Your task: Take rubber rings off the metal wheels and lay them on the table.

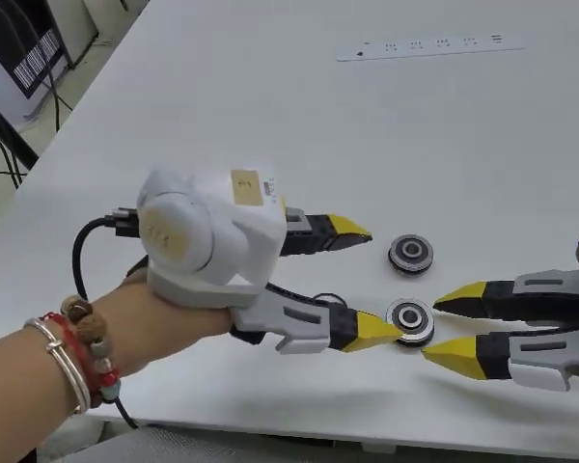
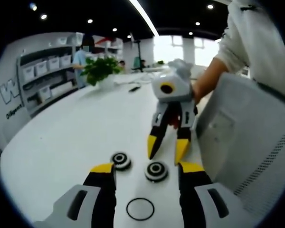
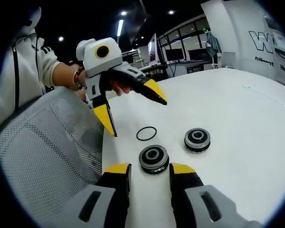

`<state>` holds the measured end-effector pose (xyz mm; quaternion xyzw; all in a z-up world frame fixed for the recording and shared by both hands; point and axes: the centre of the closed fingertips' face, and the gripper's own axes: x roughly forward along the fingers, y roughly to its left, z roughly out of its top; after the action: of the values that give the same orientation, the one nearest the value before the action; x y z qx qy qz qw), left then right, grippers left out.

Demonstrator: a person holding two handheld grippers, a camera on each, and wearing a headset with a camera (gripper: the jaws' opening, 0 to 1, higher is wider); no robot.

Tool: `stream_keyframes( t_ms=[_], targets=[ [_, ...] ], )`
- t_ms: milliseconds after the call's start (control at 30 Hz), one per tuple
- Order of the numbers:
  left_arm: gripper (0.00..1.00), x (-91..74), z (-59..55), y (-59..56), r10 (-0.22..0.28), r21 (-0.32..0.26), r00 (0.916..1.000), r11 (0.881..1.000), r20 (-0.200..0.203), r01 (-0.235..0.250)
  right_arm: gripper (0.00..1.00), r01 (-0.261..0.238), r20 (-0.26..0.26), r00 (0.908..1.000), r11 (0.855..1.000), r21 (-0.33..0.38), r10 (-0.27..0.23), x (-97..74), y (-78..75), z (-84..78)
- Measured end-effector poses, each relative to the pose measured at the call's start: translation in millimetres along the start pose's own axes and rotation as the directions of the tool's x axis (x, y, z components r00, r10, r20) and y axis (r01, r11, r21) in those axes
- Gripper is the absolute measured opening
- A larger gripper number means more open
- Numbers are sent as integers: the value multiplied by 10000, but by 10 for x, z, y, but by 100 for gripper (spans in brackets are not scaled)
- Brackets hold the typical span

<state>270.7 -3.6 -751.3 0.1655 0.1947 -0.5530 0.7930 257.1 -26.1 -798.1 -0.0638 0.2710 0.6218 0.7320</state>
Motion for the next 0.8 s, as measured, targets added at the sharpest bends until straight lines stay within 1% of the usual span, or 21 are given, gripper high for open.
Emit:
stream_keyframes(
  t_ms=[100,200,300,367,467,533,633,700,767,800],
  targets=[
    [47,50,-34,-43,-165,-69,9998,9998,-56,165,29,15,-87,10000,9999,-148,-16,14,-11,-40],
    [42,114,-66,-67,-270,42,9995,9996,-170,271,28,36,-158,9999,9993,-362,-42,34,-28,-65],
    [38,180,-108,-66,-302,164,9990,9994,-316,308,27,100,-160,9998,9986,-525,-108,49,-41,-65],
    [35,220,-143,-66,-330,136,9985,9993,-435,336,27,168,-133,9998,9979,-630,-176,56,-54,-59],
    [31,257,-165,-64,-320,132,9984,9994,-464,326,25,205,-169,9996,9964,-827,-220,70,-71,-64],
    [29,291,-195,-61,-305,76,9981,9995,-543,310,24,221,-201,9995,9953,-943,-241,81,-73,-68],
    [29,325,-225,-94,-378,-18,9977,9993,-568,378,23,271,-233,9993,9942,-1040,-297,95,-89,-77],
    [27,350,-245,-120,-426,60,9972,9991,-621,430,22,313,-294,9990,9936,-1083,-347,100,-108,-87],
    [25,367,-281,-115,-316,142,9970,9994,-709,327,21,333,-313,9988,9930,-1131,-370,103,-109,-90],
    [24,372,-242,-95,-121,-34,9989,9999,-453,120,20,345,-321,9987,9928,-1146,-384,105,-112,-93]
  ],
)
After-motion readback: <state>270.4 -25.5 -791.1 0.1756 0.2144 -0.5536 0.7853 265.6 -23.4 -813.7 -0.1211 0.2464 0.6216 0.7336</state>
